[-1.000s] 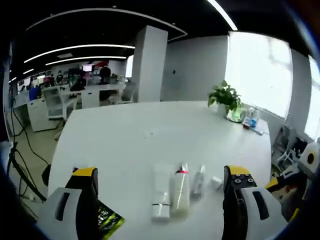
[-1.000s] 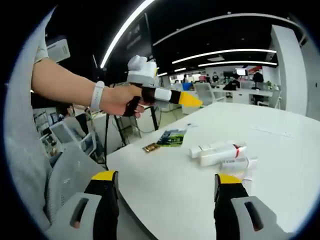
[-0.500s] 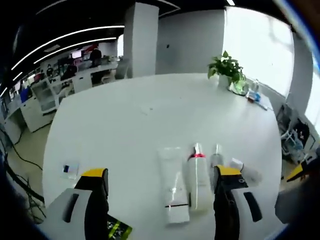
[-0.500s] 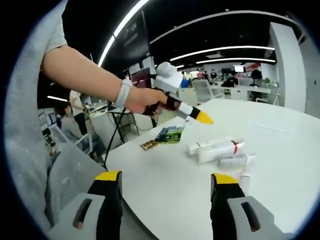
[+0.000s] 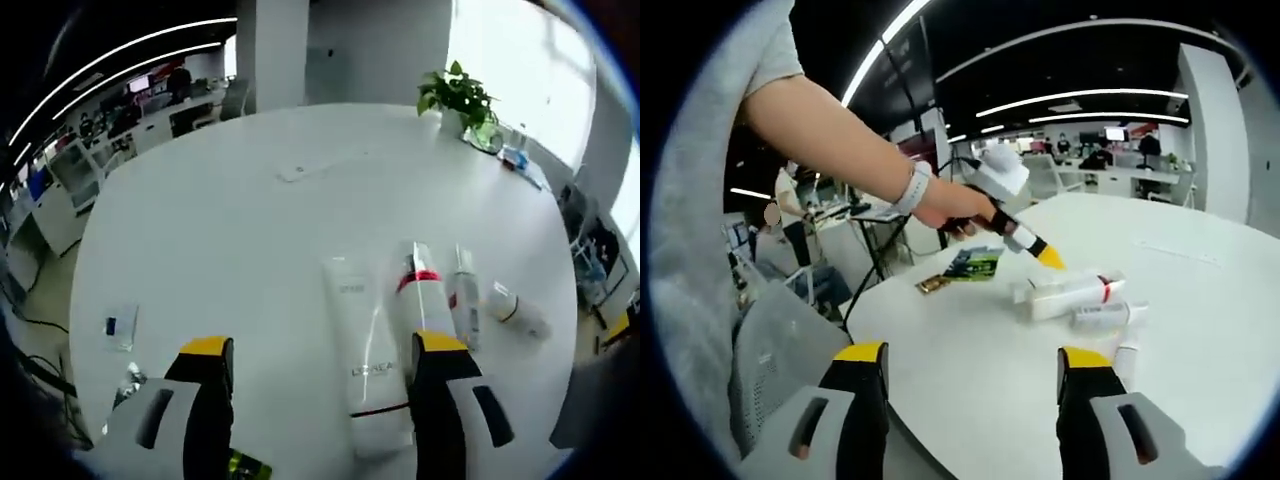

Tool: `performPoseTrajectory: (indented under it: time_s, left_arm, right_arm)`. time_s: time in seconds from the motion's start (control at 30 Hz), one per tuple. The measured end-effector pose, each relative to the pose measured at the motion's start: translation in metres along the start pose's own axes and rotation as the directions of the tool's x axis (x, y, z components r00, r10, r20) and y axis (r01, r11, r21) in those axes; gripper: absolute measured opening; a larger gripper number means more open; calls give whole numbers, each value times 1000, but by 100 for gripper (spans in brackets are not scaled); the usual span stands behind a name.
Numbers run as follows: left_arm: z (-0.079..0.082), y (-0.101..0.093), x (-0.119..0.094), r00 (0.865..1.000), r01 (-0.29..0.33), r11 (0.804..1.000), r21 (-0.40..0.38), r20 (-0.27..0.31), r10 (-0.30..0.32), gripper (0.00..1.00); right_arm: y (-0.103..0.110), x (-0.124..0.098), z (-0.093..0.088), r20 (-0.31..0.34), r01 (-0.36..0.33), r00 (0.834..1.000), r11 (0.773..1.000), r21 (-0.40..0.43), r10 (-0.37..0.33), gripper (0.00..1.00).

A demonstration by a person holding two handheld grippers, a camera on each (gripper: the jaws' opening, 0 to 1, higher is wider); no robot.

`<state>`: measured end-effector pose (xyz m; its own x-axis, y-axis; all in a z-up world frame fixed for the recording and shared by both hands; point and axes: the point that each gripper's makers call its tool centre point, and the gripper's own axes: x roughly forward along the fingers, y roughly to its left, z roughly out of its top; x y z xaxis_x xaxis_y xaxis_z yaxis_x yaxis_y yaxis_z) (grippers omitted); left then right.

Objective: Arrange the skincare products in the storage area until every visible bottle or jar stands upright without overlapping.

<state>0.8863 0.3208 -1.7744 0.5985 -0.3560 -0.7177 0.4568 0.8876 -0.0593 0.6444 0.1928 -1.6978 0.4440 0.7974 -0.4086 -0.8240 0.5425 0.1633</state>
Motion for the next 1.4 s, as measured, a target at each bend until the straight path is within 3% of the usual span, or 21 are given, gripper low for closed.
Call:
performPoseTrajectory:
  time_s: [0.2,0.43,0.6,0.67,0.8,0.87,1.07,1.27,1.4]
  left_arm:
    - [-10,-9,14,998,19,1000,18,-59,-17,65]
    - [-19,-21,27,992,41,996,78,-123,-31,52]
    - [-18,-25,33,990,48,998,39,-138,-42,45]
    - [-21,-32,37,983,74,997,-3,-167,-73,40]
    - [-20,-33,39,984,48,997,68,-174,-35,37]
    - [-21,-34,41,984,50,986,161,-177,-21,33]
    - [-22,-32,40,981,24,996,82,-194,-8,28]
    - [-24,-26,35,981,8,993,119,-195,15,23]
    - [-15,-21,22,990,-14,996,85,-137,26,22]
  right_arm:
    - [-1,0,0,-1,2,1000,1000,6,-2,66]
    - [-3,0,-2,-7,13,1000,1000,11,-13,66]
    - [-5,0,-2,-8,21,1000,1000,15,-21,65]
    - [-6,0,-2,-8,23,1000,1000,14,-23,65]
    - [-7,-1,-3,-10,28,1000,1000,13,-28,64]
    - [-7,-1,-3,-13,30,999,999,11,-30,64]
    - [-8,-1,-4,-16,33,999,999,8,-33,62]
    - [-8,-1,-3,-16,32,999,999,8,-31,61]
    - [-9,-1,-3,-13,34,999,999,10,-34,61]
